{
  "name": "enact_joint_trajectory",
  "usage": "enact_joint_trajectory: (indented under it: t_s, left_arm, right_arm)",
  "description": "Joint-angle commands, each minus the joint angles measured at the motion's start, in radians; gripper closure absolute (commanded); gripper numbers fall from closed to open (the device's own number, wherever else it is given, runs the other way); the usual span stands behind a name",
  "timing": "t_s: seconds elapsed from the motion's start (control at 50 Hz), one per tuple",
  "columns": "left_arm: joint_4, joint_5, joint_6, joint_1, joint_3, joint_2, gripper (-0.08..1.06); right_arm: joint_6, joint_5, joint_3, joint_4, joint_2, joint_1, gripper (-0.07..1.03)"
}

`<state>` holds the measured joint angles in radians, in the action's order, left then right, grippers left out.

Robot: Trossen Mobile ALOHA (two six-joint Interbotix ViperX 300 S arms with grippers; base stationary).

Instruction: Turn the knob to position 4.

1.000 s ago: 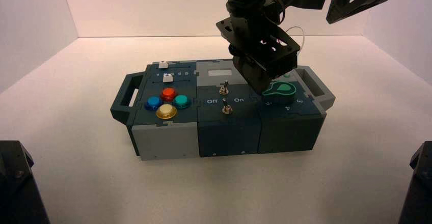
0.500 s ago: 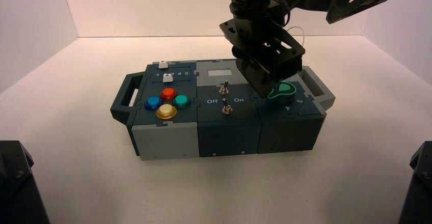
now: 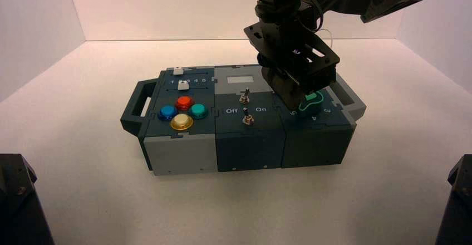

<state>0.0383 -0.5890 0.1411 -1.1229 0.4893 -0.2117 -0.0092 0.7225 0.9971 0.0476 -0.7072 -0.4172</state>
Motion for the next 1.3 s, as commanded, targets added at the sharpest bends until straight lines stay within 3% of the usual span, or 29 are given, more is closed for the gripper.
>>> enact_joint_trajectory:
  t_s: [0.02, 0.28, 0.74, 1.3]
  left_arm:
    - [0.002, 0.003, 0.006, -0.006, -0.018, 0.021, 1.01]
    - [0.005, -0.003, 0.005, -0.006, -0.029, 0.015, 1.01]
    - [0.005, -0.014, 0.006, -0.025, -0.067, -0.021, 1.01]
    - [0.006, -0.018, 0.005, -0.032, -0.077, -0.029, 1.01]
  right_arm:
    - [-0.002, 0.015, -0.009, 0.018, -0.015, 0.005, 0.98]
    - [0.002, 0.087, -0.008, 0.04, -0.086, -0.003, 0.98]
    - [0.005, 0.189, -0.044, 0.133, -0.121, -0.041, 0.98]
    - [0.005, 0.259, -0.078, 0.132, -0.12, -0.043, 0.98]
